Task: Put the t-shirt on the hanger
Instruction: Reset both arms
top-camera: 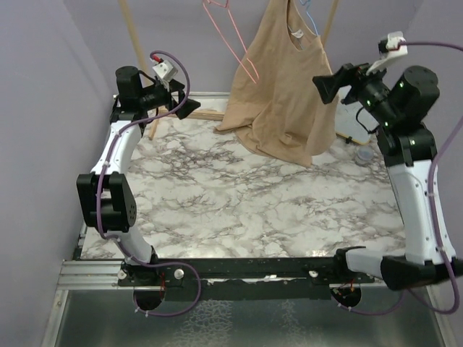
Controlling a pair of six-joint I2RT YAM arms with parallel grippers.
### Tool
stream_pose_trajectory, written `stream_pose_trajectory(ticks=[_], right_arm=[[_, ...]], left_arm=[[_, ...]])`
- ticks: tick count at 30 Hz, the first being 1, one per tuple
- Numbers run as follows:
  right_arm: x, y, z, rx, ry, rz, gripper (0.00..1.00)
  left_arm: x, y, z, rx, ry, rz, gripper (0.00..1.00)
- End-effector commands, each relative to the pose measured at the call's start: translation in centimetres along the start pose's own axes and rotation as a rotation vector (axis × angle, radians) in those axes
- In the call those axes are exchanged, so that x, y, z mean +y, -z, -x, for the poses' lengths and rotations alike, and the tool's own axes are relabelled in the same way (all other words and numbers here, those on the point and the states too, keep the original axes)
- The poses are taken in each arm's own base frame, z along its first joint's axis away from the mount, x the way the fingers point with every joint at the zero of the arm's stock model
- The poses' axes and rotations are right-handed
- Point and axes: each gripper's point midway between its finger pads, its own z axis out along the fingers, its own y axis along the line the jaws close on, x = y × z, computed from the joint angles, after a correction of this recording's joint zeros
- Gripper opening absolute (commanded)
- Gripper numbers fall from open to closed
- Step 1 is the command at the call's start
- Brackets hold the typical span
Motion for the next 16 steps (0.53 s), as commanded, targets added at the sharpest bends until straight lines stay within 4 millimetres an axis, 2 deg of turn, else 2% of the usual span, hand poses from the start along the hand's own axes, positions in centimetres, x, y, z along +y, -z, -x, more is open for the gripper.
stream_pose_trajectory(ticks=[1, 4, 7, 16], right_arm=[[-1.1, 4.5, -0.1, -0.071, 0.03, -0.141, 0.99], [-1.3, 6.3, -2.6, -0.041, 0.006, -0.175, 0.99], [-1.2, 6.8, -4.7, -0.013, -0.027, -0.178, 0.99], [-1.1, 6.0, -6.3, 0.011, -0.064, -0.152, 0.99]], left_arm=[[-1.3, 1.4, 1.5, 0.024, 0.004, 0.141, 0.99], [-2.5, 1.8, 0.7, 0.042, 0.037, 0.194, 0.99], [-3.4, 2.4, -0.1, 0.05, 0.066, 0.249, 0.99], [-4.3, 2.6, -0.8, 0.058, 0.085, 0.294, 0.99]])
